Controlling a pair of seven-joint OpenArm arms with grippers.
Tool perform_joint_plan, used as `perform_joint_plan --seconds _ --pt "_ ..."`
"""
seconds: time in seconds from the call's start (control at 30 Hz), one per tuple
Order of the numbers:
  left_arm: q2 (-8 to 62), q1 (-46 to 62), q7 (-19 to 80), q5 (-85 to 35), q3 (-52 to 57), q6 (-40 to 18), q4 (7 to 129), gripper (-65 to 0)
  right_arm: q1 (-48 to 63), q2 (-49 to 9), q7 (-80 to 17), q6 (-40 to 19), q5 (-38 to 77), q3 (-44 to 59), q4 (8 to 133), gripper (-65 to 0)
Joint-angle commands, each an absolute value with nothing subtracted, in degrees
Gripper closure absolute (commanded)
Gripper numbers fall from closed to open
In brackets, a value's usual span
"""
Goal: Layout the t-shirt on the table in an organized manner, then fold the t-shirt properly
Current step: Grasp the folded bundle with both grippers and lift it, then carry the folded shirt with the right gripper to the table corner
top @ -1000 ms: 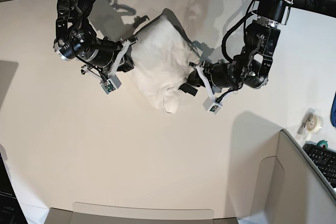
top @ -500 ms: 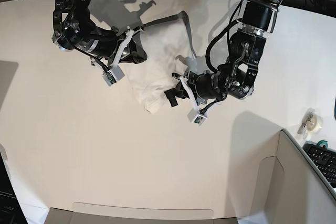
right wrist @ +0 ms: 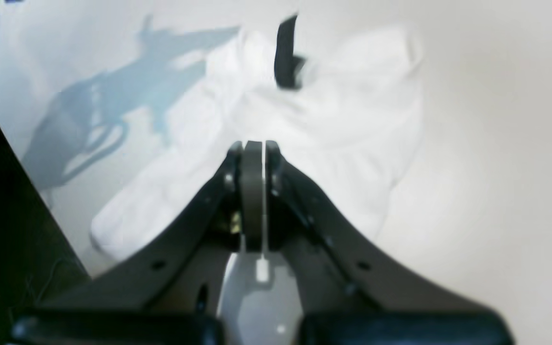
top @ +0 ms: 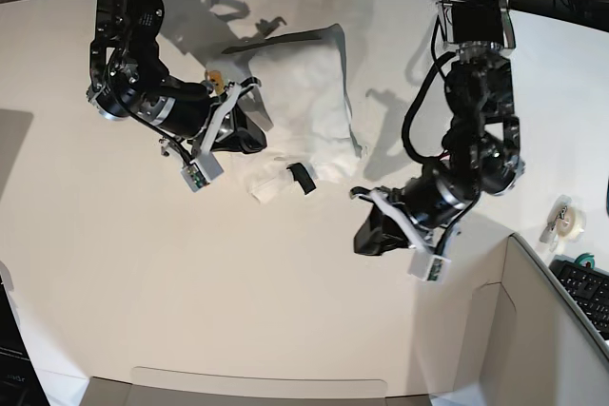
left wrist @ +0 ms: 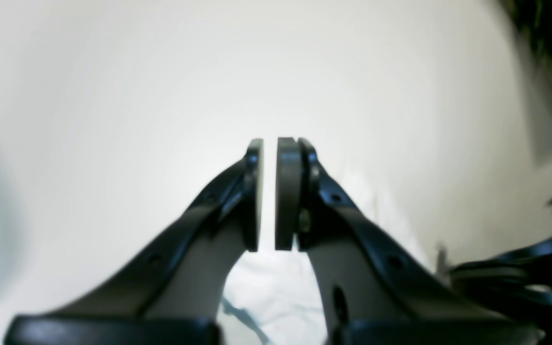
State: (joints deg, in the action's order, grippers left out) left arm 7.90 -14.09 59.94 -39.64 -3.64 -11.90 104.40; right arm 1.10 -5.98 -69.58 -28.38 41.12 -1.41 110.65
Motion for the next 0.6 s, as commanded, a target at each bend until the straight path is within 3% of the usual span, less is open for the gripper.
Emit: perform_joint_plan --seconds 0.0,0.27,0.57 --pt "7.69 -13.05 59.74 -40.04 -2.15 -12.18 106.59 -3.7 0.04 -4.88 -68.35 -28.62 42.51 -1.54 111.34 0.0" --pt "10.42 -4.09 59.47 -40.04 6.29 -12.26 110.46 -3.7 -1.63 -0.04 -68.09 -28.53 35.38 -9.54 106.51 0.0" --pt "13.14 -0.48 59.21 -40.04 7.34 -12.26 110.46 -3.7 2.95 -0.13 -68.18 -28.53 25.45 -10.15 101.14 0.0"
